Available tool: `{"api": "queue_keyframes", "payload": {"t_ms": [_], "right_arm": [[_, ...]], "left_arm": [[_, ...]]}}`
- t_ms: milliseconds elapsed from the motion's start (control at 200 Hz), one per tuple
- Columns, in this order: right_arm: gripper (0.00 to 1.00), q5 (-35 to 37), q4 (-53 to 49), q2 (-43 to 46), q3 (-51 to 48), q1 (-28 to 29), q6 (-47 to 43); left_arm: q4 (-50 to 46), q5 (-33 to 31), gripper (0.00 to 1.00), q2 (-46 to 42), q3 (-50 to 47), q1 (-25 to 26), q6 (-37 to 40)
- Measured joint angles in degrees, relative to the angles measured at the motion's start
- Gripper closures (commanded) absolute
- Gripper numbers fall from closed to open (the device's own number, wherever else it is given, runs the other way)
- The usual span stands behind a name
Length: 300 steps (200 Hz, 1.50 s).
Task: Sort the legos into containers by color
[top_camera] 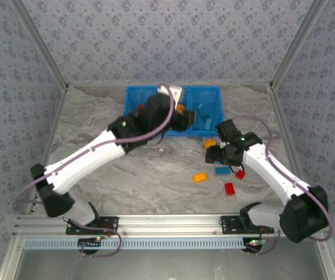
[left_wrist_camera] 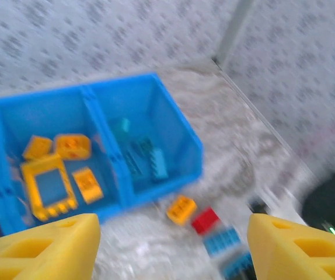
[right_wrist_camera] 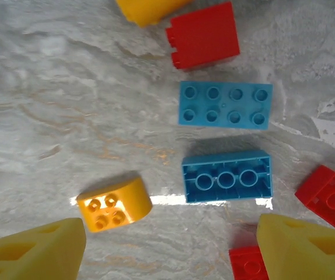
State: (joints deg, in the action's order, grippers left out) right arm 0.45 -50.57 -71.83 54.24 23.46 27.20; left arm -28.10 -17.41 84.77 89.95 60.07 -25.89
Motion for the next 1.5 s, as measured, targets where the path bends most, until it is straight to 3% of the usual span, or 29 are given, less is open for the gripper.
{"api": "queue_keyframes", "payload": {"t_ms": [30, 195, 375, 649, 999, 1114, 1328, 1498], "right_arm": [[0.0, 0.0, 0.5, -1.4, -0.1, -0.6, -0.5], [0.01, -0.1, 3.7, -8.4, -0.2, -3.3, -1.8], [0.04, 0.0, 6.5, -13.5, -0.3, -5.6, -2.9], [0.07, 0.2, 8.9, -21.4, 0.5, -7.5, -3.4], [0.36, 0.0, 11.0, -24.8, 1.7, -8.8, -4.8], [0.39, 0.0, 11.1, -24.6, 1.8, -8.6, -4.8], [0.42, 1.9, 10.0, -16.3, 0.9, -4.0, -3.4], [0.43, 3.7, 5.4, -7.5, 5.4, -1.0, -2.6]], "left_arm": [[1.0, -0.2, 0.32, -1.2, -3.3, 2.3, -0.6], [4.0, -1.6, 0.33, -2.3, -16.9, 12.6, -4.6], [5.5, -3.8, 0.33, -2.8, -22.0, 18.1, -8.3], [8.7, -6.1, 0.33, -4.4, -22.0, 19.1, -10.4], [8.7, -6.3, 0.34, -4.4, -22.0, 19.1, -10.4], [8.8, -6.4, 0.34, -4.6, -22.0, 19.2, -10.4], [8.0, -8.8, 0.34, -4.8, -20.7, 20.8, -9.1], [6.6, -10.2, 0.33, -3.9, -14.1, 20.9, -7.5]]}}
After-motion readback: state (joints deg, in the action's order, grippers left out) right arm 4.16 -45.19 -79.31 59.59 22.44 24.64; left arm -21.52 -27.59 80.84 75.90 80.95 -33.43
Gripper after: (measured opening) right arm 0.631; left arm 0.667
